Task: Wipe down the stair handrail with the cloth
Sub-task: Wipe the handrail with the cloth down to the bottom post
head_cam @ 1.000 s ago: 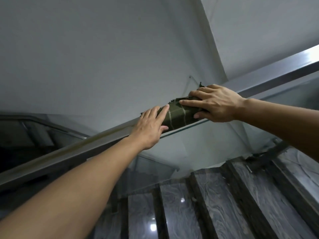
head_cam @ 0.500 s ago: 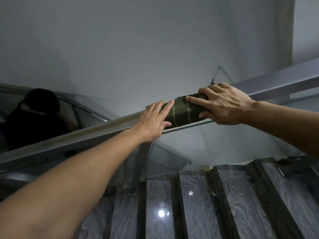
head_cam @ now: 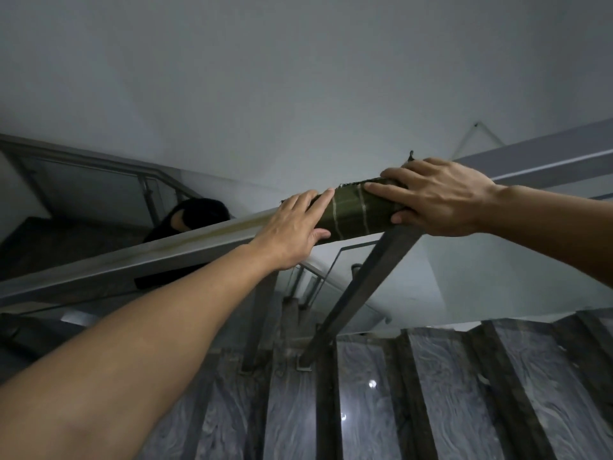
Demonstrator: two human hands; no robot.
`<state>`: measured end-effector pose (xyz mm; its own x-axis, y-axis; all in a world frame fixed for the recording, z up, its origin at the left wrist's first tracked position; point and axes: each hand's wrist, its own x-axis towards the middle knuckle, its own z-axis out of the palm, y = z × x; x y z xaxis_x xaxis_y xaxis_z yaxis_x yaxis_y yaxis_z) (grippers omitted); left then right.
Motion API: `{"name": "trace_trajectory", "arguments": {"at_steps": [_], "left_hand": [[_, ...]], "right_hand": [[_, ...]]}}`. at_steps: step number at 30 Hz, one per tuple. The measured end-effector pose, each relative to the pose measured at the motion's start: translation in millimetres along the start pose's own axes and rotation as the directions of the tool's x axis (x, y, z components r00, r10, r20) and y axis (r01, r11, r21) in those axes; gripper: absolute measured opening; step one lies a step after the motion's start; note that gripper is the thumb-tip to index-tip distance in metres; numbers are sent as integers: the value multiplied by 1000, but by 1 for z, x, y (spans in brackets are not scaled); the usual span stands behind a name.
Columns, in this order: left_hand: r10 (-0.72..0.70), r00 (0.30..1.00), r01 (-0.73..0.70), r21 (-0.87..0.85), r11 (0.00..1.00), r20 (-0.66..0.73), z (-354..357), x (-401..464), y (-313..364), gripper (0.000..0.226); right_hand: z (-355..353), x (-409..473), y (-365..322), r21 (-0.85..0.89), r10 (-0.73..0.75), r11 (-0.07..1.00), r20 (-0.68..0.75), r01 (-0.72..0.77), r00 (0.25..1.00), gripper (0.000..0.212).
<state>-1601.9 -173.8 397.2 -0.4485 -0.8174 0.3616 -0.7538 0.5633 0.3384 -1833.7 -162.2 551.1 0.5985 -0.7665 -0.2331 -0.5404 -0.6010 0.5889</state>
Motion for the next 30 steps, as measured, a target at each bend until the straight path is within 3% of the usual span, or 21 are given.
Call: {"name": "trace_trajectory", "arguments": {"at_steps": [9,16,24,30], "left_hand": [[7,1000,-7,27,1000,8,8,-50,-78,73],[-28,997,25,48,999,66,11,-81,-128,74],[-69,992,62,71,996,104,15,-124,-192,75],[-105,984,94,80,992,143,13,-157,-237,75]], "right_hand": [[-9,55,-59,43,-38,998,46,36,998,71],[-9,96,-105,-61,28,998,51,-25,998,77],[-6,151,-160,-84,-5,996,-13,4,1000,68],[-12,192,-209,-117,-74,991,-53,67,996,76]]}}
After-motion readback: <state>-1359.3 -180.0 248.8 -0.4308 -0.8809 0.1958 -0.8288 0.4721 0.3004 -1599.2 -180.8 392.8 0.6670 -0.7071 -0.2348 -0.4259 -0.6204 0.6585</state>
